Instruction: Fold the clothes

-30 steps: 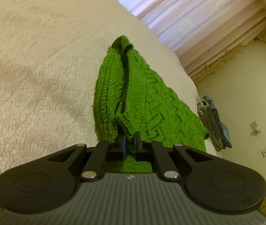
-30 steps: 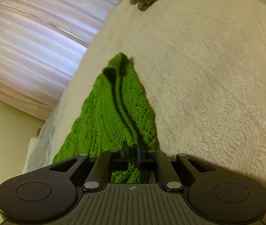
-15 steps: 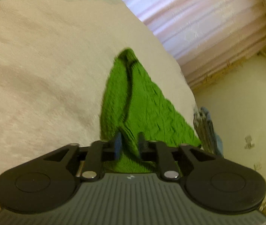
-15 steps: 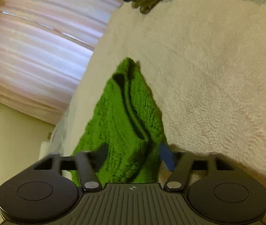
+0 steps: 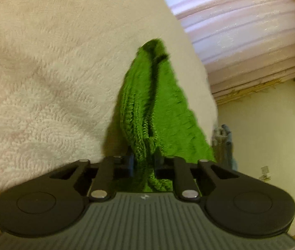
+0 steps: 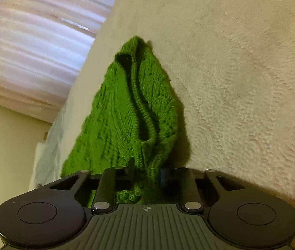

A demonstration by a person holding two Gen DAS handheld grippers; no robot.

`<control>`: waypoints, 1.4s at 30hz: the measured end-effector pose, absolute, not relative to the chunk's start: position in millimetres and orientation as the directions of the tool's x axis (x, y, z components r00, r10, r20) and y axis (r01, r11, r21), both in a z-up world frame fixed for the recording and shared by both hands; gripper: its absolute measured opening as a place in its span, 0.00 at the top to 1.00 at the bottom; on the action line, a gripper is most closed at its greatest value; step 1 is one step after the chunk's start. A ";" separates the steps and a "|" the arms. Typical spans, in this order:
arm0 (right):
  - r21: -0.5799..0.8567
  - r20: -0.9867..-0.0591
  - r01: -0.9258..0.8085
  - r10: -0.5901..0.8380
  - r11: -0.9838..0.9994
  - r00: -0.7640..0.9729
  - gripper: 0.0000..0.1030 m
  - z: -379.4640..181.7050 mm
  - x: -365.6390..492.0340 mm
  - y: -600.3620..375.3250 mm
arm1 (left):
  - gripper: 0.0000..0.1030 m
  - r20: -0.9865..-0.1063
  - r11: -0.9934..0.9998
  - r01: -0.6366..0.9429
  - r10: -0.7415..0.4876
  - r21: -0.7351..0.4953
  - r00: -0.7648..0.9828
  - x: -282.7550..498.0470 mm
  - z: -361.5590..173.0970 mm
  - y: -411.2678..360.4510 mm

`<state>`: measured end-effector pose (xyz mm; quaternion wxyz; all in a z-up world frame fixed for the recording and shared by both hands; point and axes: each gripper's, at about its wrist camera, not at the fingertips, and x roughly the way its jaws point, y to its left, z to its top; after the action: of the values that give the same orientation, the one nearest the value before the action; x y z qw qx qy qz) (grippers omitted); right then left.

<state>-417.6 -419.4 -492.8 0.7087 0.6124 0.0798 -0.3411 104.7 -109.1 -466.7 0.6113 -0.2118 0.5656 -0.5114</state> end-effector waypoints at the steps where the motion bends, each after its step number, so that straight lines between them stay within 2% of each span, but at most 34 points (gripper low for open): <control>1: 0.822 -0.514 0.569 -0.397 0.025 0.760 0.85 -486.4 -422.2 -416.6 | 0.89 -0.459 0.371 0.393 -0.874 -0.841 -0.157 104.2 -459.4 -104.8; 6: 0.826 -0.464 0.555 -0.444 0.094 0.766 0.86 -450.1 -441.3 -399.3 | 0.89 -0.396 0.285 0.466 -0.905 -0.838 -0.159 83.4 -418.4 -77.2; 9: 0.822 -0.477 0.564 -0.445 0.081 0.758 0.85 -450.5 -459.6 -381.2 | 0.89 -0.387 0.274 0.460 -0.906 -0.845 -0.172 68.1 -419.7 -49.6; 14: 0.744 -0.572 0.663 -0.428 0.088 0.699 0.84 -474.5 -471.2 -348.5 | 0.87 -0.495 0.390 0.404 -0.846 -0.827 -0.196 53.0 -463.7 -17.2; 15: 0.722 -0.578 0.682 -0.442 0.114 0.686 0.80 -470.1 -467.1 -350.7 | 0.87 -0.501 0.408 0.371 -0.841 -0.834 -0.202 55.7 -469.7 -14.3; 16: 0.698 -0.580 0.701 -0.460 0.145 0.672 0.70 -462.8 -462.0 -354.6 | 0.86 -0.500 0.411 0.360 -0.842 -0.838 -0.204 59.3 -467.8 -13.1; 17: 0.672 -0.581 0.720 -0.478 0.174 0.659 0.65 -455.6 -456.8 -358.4 | 0.86 -0.499 0.412 0.351 -0.842 -0.841 -0.205 62.9 -465.5 -12.0; 18: 0.644 -0.581 0.737 -0.496 0.203 0.645 0.55 -448.4 -451.6 -362.2 | 0.85 -0.506 0.411 0.382 -0.841 -0.828 -0.192 67.2 -455.7 -10.9; 19: 0.615 -0.580 0.754 -0.515 0.231 0.631 0.50 -441.1 -446.5 -366.1 | 0.85 -0.521 0.418 0.419 -0.837 -0.806 -0.168 70.5 -445.6 -10.1; 22: 0.519 -0.570 0.797 -0.570 0.308 0.592 0.50 -419.5 -431.0 -377.6 | 0.85 -0.533 0.428 0.498 -0.842 -0.754 -0.082 90.7 -415.7 -14.7; 26: 0.374 -0.542 0.840 -0.642 0.393 0.542 0.50 -390.6 -410.3 -393.0 | 0.85 -0.510 0.386 0.627 -0.860 -0.677 -0.022 107.5 -377.4 -60.5; 31: 0.280 -0.559 0.864 -0.661 0.418 0.501 0.50 -395.5 -386.2 -417.5 | 0.89 -0.553 0.320 0.828 -0.833 -0.461 0.014 88.0 -355.0 -170.3; 34: 0.242 -0.580 0.874 -0.659 0.421 0.478 0.51 -406.5 -372.0 -433.2 | 0.90 -0.606 0.332 0.903 -0.788 -0.272 0.107 80.1 -372.1 -209.8; 36: 0.217 -0.594 0.880 -0.658 0.423 0.463 0.51 -413.7 -362.5 -443.7 | 0.97 -0.671 0.390 0.886 -0.730 -0.252 0.130 94.0 -405.3 -228.7; 38: 0.192 -0.607 0.885 -0.657 0.424 0.447 0.51 -421.0 -353.1 -454.2 | 0.97 -0.676 0.403 0.854 -0.732 -0.329 0.085 111.4 -435.3 -221.7; 42: 0.140 -0.632 0.893 -0.656 0.428 0.414 0.51 -435.6 -334.2 -475.1 | 0.97 -0.640 0.361 0.852 -0.767 -0.380 0.040 119.8 -434.7 -213.1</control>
<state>-334.2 -475.1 -435.6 0.8069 0.2363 0.2510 -0.4797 119.8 -213.1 -434.7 0.7191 0.0522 0.4043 -0.5628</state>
